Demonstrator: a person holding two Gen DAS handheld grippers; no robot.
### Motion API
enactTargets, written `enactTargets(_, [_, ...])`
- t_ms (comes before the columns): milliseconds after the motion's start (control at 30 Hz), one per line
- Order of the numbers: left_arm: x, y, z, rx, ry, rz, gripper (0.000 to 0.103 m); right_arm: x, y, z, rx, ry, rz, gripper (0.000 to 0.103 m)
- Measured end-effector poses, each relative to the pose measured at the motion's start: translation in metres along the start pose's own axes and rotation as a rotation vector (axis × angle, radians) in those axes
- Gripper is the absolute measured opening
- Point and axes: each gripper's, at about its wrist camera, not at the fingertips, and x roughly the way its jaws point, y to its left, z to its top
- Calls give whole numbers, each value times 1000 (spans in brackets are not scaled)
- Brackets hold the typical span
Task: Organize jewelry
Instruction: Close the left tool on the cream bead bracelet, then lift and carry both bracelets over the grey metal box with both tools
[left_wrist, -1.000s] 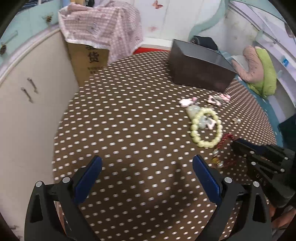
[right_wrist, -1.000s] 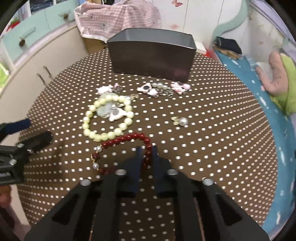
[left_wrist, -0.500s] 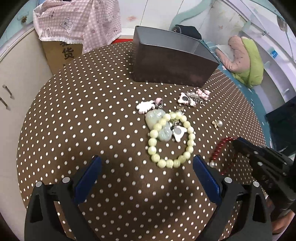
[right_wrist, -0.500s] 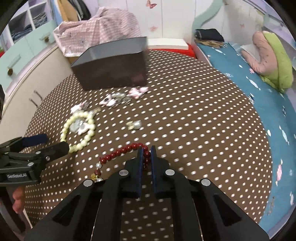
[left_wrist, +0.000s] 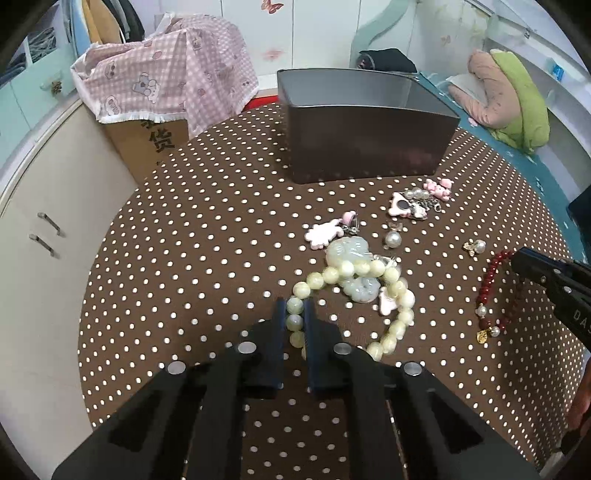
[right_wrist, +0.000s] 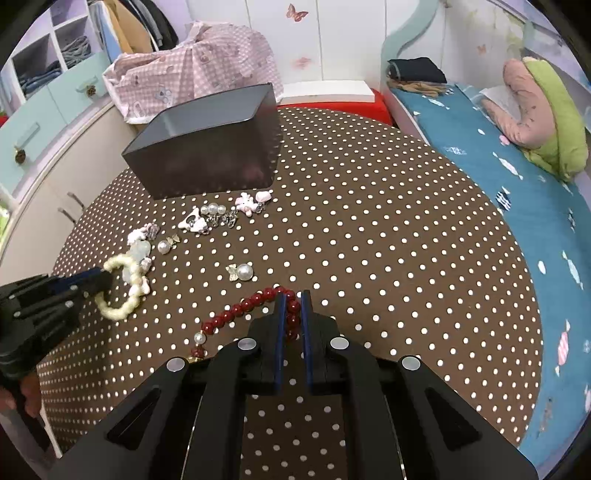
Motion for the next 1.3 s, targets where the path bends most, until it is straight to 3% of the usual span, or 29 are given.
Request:
enactTargets(233, [-6, 11, -5, -15, 10, -74, 8, -4, -4, 4, 9, -19, 10, 8])
enactTargets(800, [-76, 5, 2, 49, -180, -35, 8, -50, 10, 17, -50, -141, 7, 8])
enactTargets(1300, [-105, -1, 28, 88, -282, 1, 8, -84, 16, 45, -100, -254, -17, 8])
